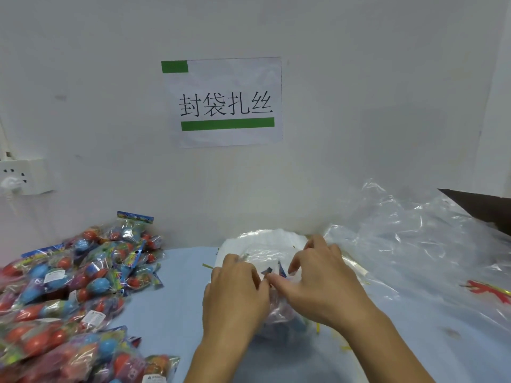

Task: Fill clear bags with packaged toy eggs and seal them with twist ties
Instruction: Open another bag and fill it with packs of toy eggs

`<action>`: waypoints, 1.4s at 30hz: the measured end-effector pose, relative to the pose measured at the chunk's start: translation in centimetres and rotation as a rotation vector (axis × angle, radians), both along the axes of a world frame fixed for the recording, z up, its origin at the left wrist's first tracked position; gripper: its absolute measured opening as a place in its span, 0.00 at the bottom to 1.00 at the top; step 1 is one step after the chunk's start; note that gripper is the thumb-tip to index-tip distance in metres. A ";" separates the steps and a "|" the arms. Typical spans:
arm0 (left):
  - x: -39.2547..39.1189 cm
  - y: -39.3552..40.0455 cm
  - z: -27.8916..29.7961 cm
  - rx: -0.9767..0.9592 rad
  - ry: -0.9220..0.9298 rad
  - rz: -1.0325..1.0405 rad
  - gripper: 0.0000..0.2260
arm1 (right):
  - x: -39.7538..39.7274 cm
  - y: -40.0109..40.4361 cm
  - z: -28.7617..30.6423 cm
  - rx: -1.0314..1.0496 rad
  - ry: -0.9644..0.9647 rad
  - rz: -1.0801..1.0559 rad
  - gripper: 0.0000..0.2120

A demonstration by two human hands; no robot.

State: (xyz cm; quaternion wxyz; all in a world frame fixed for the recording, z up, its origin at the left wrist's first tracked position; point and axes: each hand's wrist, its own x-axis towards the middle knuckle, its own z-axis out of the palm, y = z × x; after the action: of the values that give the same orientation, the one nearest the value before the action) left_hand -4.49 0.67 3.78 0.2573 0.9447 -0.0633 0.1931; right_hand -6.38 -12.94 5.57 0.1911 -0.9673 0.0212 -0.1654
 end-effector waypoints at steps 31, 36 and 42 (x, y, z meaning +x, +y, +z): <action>0.3 0.1 -0.6 -0.056 0.024 0.053 0.06 | 0.3 0.9 -0.1 0.113 -0.028 -0.027 0.16; 0.6 0.1 -0.5 -0.179 -0.242 0.038 0.04 | 0.7 1.1 -0.7 0.115 0.053 -0.079 0.19; 0.9 -0.2 -0.6 -0.350 -0.328 -0.027 0.03 | 0.8 0.7 -0.4 0.179 -0.003 -0.156 0.18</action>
State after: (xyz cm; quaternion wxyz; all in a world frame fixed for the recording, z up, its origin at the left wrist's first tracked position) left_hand -3.59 0.51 3.22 0.4061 0.8407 -0.0825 0.3485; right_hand -5.55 -12.20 5.13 0.2634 -0.9415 0.1107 -0.1785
